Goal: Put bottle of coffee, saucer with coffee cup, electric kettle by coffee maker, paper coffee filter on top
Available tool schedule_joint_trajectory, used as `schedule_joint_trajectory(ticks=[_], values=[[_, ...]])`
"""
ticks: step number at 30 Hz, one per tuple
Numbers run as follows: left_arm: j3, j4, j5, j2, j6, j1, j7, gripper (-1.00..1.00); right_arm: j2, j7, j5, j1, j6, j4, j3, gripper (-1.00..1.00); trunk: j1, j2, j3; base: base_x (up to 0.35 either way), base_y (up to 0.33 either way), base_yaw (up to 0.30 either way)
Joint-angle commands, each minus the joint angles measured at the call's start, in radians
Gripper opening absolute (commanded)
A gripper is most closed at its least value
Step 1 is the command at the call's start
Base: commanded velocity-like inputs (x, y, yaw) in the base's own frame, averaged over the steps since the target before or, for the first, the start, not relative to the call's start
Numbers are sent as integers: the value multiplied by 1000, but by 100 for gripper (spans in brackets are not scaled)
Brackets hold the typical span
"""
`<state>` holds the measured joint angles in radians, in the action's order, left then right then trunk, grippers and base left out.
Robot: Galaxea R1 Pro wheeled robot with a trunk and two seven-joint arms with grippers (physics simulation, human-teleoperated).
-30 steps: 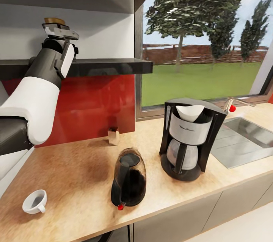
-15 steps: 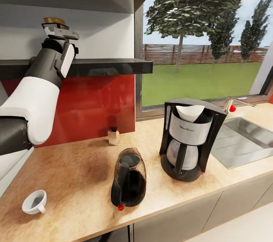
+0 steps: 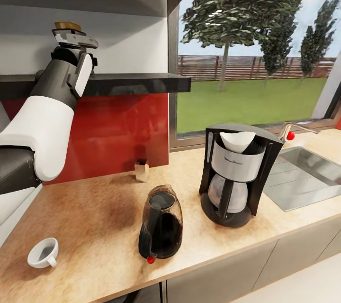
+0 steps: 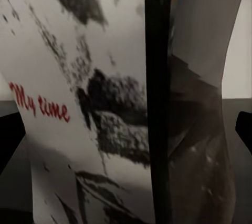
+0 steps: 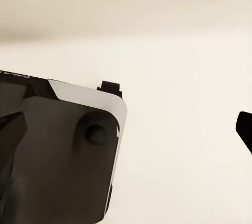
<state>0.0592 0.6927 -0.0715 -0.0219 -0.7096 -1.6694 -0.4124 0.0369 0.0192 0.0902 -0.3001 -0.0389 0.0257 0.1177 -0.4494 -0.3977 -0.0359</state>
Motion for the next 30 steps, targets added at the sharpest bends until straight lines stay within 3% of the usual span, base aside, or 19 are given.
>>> schedule_joint_trajectory(ticks=[1,30], values=[[5,1,-7,-1,-9,-1,0,100,1,2,9,-1,-4,2,3,100,-1,-2,-2,0,0,0],[7,2,-8,1,-10,-2,0,100,0,2,9,-1,-4,2,4,100,-1,-2,-2,0,0,0]])
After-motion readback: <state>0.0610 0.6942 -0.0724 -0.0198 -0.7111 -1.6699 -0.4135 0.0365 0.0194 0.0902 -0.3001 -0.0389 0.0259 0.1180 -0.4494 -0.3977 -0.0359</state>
